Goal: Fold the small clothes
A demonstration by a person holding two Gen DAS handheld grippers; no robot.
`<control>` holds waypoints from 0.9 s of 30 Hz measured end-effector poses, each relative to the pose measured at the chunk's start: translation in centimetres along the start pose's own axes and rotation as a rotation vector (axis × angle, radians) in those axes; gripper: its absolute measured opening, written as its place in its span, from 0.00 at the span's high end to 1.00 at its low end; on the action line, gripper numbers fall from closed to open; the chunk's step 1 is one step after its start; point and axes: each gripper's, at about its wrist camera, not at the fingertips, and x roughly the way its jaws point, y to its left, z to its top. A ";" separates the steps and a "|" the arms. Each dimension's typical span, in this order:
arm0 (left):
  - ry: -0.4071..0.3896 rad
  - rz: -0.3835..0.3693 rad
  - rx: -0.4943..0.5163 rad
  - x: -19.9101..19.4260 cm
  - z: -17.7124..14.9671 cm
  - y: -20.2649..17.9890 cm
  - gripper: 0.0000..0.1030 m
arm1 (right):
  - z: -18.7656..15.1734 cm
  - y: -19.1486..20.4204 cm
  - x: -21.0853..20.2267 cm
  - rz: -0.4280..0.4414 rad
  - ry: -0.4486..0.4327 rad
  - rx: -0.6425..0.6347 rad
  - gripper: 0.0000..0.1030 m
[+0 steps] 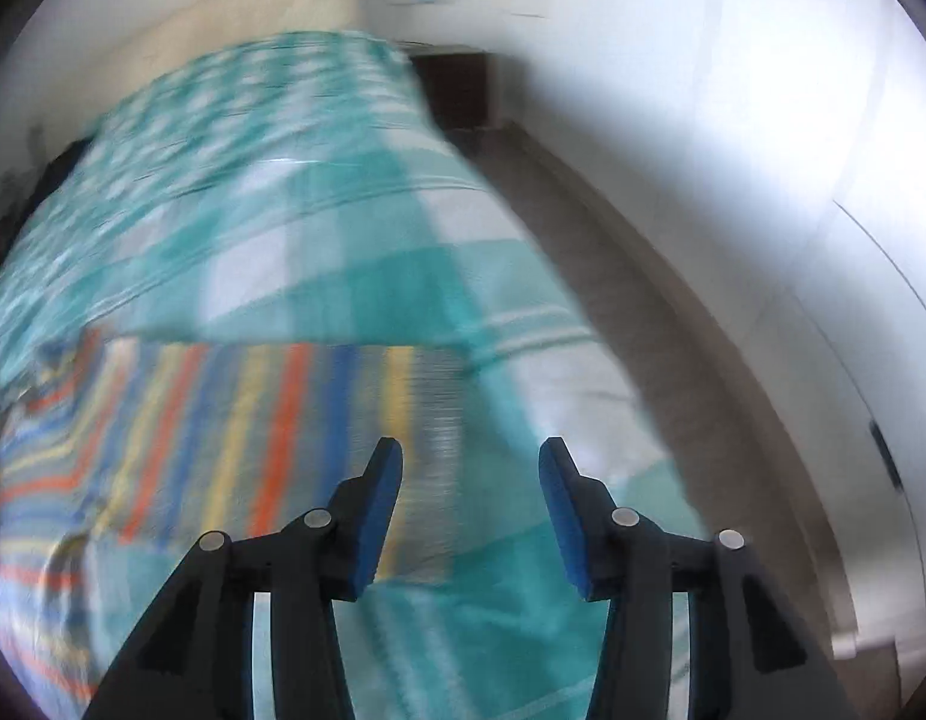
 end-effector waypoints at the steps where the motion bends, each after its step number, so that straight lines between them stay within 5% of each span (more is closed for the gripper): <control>1: -0.007 -0.002 0.013 0.0 0.0 0.0 0.00 | -0.3 0.6 0.0 0.090 0.011 -0.010 0.54; 3: -0.009 -0.020 0.019 0.1 0.0 0.1 0.00 | -1.3 1.1 1.3 0.182 0.080 -0.004 0.54; 5: 0.002 -0.052 0.012 0.2 0.1 0.6 0.00 | -2.8 0.1 3.2 0.069 0.160 0.030 0.55; 10: 0.030 -0.075 0.051 -0.8 -0.1 1.0 0.01 | -5.5 -1.3 -1.3 -0.061 0.063 0.129 0.51; 13: 0.002 -0.097 0.071 -2.6 0.1 0.8 0.01 | -8.2 1.8 -5.9 0.054 0.021 0.032 0.51; 16: -0.074 -0.196 0.095 -5.3 2.5 0.4 0.01 | -11.6 6.3 -9.8 0.234 0.047 -0.064 0.49; 21: -0.230 -0.203 0.300 -7.6 11.5 -2.2 0.01 | -18.2 14.6 -13.5 0.449 0.101 -0.222 0.44; 27: -0.119 -0.159 0.527 0.0 18.1 -7.4 0.02 | -22.4 20.4 -10.7 0.437 0.188 -0.408 0.44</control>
